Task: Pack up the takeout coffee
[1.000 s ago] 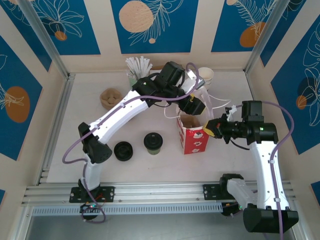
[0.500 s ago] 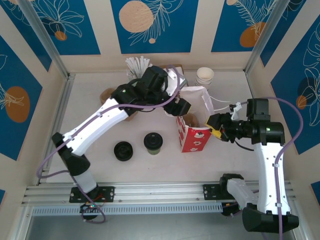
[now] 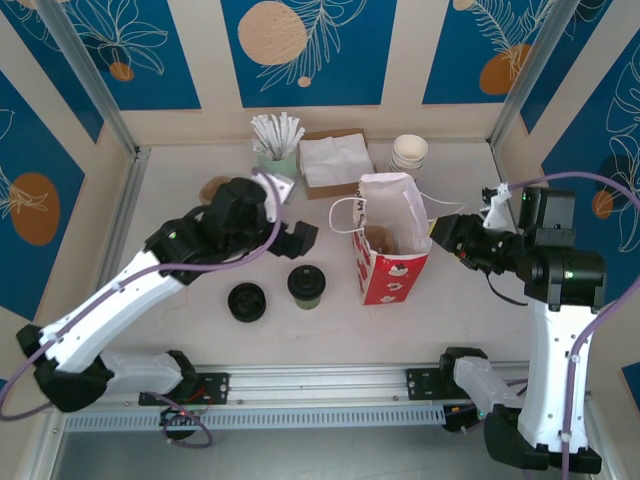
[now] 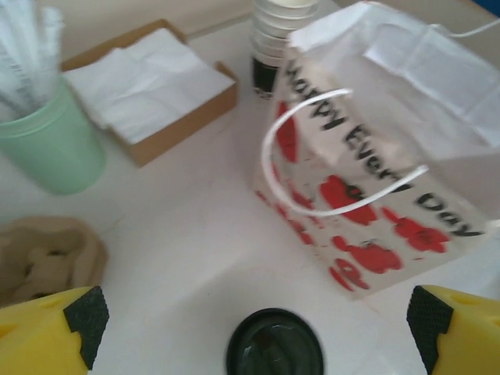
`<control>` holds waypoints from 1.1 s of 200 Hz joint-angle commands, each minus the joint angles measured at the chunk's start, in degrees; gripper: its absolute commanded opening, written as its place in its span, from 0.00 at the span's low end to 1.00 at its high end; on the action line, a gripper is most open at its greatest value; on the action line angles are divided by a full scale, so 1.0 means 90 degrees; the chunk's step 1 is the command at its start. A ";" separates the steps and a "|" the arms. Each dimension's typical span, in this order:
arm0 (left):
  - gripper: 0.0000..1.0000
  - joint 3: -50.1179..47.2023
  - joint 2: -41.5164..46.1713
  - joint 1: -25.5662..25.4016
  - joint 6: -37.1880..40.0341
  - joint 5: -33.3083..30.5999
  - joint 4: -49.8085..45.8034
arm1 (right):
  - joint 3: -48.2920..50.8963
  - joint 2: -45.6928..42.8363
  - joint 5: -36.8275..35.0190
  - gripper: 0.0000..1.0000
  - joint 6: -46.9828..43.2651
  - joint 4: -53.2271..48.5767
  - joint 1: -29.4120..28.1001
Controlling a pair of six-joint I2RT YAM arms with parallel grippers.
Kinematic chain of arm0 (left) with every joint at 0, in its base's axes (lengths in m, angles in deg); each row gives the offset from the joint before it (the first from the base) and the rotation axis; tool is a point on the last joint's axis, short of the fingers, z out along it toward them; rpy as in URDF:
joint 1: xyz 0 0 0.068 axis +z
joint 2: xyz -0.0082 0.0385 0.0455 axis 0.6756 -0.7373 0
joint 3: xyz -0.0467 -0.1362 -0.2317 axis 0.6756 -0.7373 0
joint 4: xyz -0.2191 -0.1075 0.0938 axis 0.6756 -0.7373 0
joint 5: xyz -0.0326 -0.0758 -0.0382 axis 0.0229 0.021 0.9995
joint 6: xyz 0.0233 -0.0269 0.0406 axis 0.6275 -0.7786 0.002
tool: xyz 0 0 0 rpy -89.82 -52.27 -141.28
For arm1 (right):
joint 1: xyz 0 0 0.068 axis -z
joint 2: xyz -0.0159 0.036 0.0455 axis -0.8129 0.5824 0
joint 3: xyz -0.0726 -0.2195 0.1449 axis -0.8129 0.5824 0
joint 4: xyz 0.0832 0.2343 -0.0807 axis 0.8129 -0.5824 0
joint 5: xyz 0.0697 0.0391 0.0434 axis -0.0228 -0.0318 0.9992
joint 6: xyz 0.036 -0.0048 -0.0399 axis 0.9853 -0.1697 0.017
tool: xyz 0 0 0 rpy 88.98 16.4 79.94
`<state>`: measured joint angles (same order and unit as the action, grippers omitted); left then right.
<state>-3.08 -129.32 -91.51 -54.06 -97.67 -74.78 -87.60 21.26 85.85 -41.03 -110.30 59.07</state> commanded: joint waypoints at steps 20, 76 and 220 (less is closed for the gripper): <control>0.99 -0.1455 0.0856 0.0765 -0.0158 -0.0452 0.1030 | -0.0475 0.0957 -0.0767 0.42 -0.0136 0.0797 -0.0279; 0.99 -0.2265 0.0446 0.1567 0.0113 -0.0223 0.2326 | -0.0835 0.2366 -0.1362 0.44 -0.0822 0.1489 -0.0531; 0.99 -0.1203 -0.0251 0.1579 -0.1095 0.0418 0.0451 | -0.2218 0.4250 -0.1719 0.50 -0.2062 0.0631 -0.0736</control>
<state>-13.53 -133.32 -77.74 -61.73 -96.19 -65.56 -110.46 59.22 70.62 -56.31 -101.58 53.24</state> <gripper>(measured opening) 0.994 0.493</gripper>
